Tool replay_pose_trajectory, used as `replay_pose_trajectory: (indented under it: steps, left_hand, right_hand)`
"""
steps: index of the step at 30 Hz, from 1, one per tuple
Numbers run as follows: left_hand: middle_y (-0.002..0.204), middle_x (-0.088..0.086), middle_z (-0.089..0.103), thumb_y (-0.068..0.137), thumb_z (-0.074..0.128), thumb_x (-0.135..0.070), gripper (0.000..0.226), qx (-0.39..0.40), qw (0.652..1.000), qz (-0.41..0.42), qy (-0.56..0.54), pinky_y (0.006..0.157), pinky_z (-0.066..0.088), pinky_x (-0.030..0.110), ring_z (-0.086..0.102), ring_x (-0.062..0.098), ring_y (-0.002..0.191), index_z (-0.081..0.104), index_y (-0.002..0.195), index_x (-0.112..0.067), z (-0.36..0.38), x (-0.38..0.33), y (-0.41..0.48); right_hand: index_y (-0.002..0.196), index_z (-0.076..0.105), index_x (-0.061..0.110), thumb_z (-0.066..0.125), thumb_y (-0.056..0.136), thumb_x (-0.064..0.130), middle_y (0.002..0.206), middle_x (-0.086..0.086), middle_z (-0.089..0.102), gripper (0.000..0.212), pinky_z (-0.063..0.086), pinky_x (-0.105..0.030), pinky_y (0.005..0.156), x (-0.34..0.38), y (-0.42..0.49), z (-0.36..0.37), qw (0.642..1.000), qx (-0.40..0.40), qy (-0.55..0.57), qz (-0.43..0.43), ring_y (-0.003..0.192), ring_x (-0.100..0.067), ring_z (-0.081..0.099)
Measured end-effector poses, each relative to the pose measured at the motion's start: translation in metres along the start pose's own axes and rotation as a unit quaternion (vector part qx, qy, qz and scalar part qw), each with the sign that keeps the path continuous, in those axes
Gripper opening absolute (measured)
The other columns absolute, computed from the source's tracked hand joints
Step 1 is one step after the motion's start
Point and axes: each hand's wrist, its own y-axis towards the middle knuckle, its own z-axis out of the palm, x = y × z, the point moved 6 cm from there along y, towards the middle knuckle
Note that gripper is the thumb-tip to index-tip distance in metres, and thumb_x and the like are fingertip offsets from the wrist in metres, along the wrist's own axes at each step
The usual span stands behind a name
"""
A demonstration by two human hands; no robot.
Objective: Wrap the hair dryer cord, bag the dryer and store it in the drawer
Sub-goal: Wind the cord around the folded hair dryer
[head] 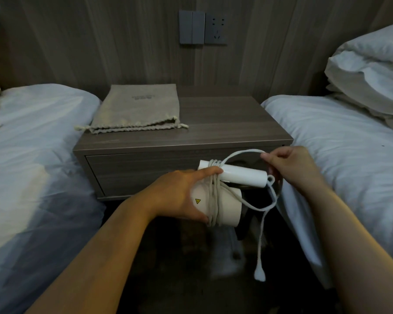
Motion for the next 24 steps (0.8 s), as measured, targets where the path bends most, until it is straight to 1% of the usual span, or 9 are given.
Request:
replay_pose_trajectory:
  steps: [2, 5, 8, 11, 13, 16, 19, 21, 24]
  left_hand:
    - [0.137, -0.016, 0.046, 0.058, 0.083, -0.042, 0.099, 0.004, 0.998, -0.001, -0.055, 0.095, 0.046, 0.032, 0.050, 0.007, 0.112, 0.020, 0.130, -0.064, 0.002, 0.003, 0.000]
    - [0.136, -0.014, 0.046, 0.057, 0.085, -0.033, 0.096, -0.002, 0.982, 0.002, -0.187, 0.098, 0.047, 0.035, 0.051, 0.008, 0.116, 0.027, 0.127, -0.065, 0.003, 0.008, 0.003]
    - [0.137, -0.009, 0.047, 0.053, 0.083, -0.032, 0.090, -0.031, 0.950, 0.016, -0.310, 0.102, 0.045, 0.040, 0.051, 0.011, 0.121, 0.037, 0.126, -0.059, 0.000, 0.013, 0.007]
    - [0.130, -0.006, 0.055, 0.052, 0.079, -0.032, 0.082, -0.063, 0.914, 0.018, -0.400, 0.097, 0.048, 0.038, 0.056, 0.020, 0.116, 0.044, 0.125, -0.047, -0.001, 0.016, 0.010]
    - [0.123, -0.007, 0.060, 0.052, 0.077, -0.030, 0.078, -0.083, 0.884, 0.003, -0.461, 0.090, 0.051, 0.034, 0.060, 0.018, 0.110, 0.047, 0.124, -0.042, -0.001, 0.019, 0.012]
    - [0.126, -0.005, 0.058, 0.052, 0.075, -0.032, 0.077, -0.103, 0.851, -0.015, -0.515, 0.079, 0.051, 0.024, 0.063, 0.009, 0.103, 0.047, 0.124, -0.037, -0.003, 0.019, 0.013]
    - [0.130, 0.002, 0.056, 0.046, 0.083, -0.040, 0.096, -0.100, 0.839, -0.035, -0.534, 0.077, 0.051, 0.026, 0.062, 0.014, 0.105, 0.043, 0.132, -0.031, -0.001, 0.019, 0.014]
    - [0.129, 0.003, 0.058, 0.038, 0.087, -0.050, 0.106, -0.097, 0.813, -0.043, -0.572, 0.075, 0.052, 0.030, 0.062, 0.019, 0.104, 0.043, 0.133, -0.029, 0.001, 0.019, 0.014]
    - [0.123, 0.003, 0.063, 0.050, 0.079, -0.044, 0.086, -0.109, 0.783, -0.046, -0.611, 0.073, 0.054, 0.032, 0.065, 0.020, 0.101, 0.047, 0.129, -0.031, -0.002, 0.019, 0.012]
  right_hand:
    - [0.054, 0.064, 0.011, 0.067, 0.082, 0.018, 0.037, 0.006, 0.053, 0.029, 0.037, -0.016, 0.041, -0.009, 0.002, 0.000, 1.000, 0.009, 0.008, 0.020, 0.035, -0.001, 0.043]
    - [0.059, 0.070, 0.010, 0.059, 0.085, 0.004, 0.047, 0.000, 0.057, 0.029, 0.039, -0.019, 0.046, -0.030, -0.002, 0.009, 0.978, 0.105, 0.142, 0.114, 0.042, -0.006, 0.048]
    - [0.065, 0.064, 0.011, 0.056, 0.087, 0.004, 0.046, -0.001, 0.054, 0.024, 0.032, -0.020, 0.044, -0.028, -0.005, 0.017, 0.968, 0.121, 0.187, 0.117, 0.039, -0.007, 0.042]
    - [0.067, 0.057, 0.009, 0.057, 0.087, 0.002, 0.041, 0.001, 0.058, 0.022, 0.030, -0.017, 0.036, -0.015, -0.008, 0.020, 0.982, 0.064, 0.139, 0.108, 0.031, -0.005, 0.040]
    - [0.064, 0.057, 0.010, 0.059, 0.086, 0.003, 0.041, 0.002, 0.058, 0.023, 0.029, -0.014, 0.034, -0.005, -0.011, 0.023, 0.990, 0.047, 0.097, 0.091, 0.029, -0.005, 0.039]
    - [0.064, 0.059, 0.008, 0.061, 0.086, 0.008, 0.048, -0.002, 0.060, 0.022, 0.032, -0.016, 0.034, 0.012, -0.017, 0.029, 0.996, 0.066, 0.021, 0.062, 0.030, -0.005, 0.040]
    - [0.063, 0.062, 0.008, 0.063, 0.084, 0.014, 0.051, -0.002, 0.063, 0.022, 0.037, -0.014, 0.040, 0.024, -0.022, 0.032, 0.991, 0.094, -0.087, 0.033, 0.033, -0.003, 0.044]
    - [0.058, 0.062, 0.013, 0.066, 0.083, 0.017, 0.048, 0.002, 0.063, 0.025, 0.037, -0.011, 0.043, 0.029, -0.025, 0.035, 0.984, 0.110, -0.142, 0.019, 0.034, -0.001, 0.049]
    - [0.059, 0.063, 0.016, 0.066, 0.083, 0.019, 0.047, 0.004, 0.062, 0.025, 0.037, -0.012, 0.048, 0.037, -0.031, 0.038, 0.980, 0.119, -0.160, 0.013, 0.038, 0.001, 0.052]
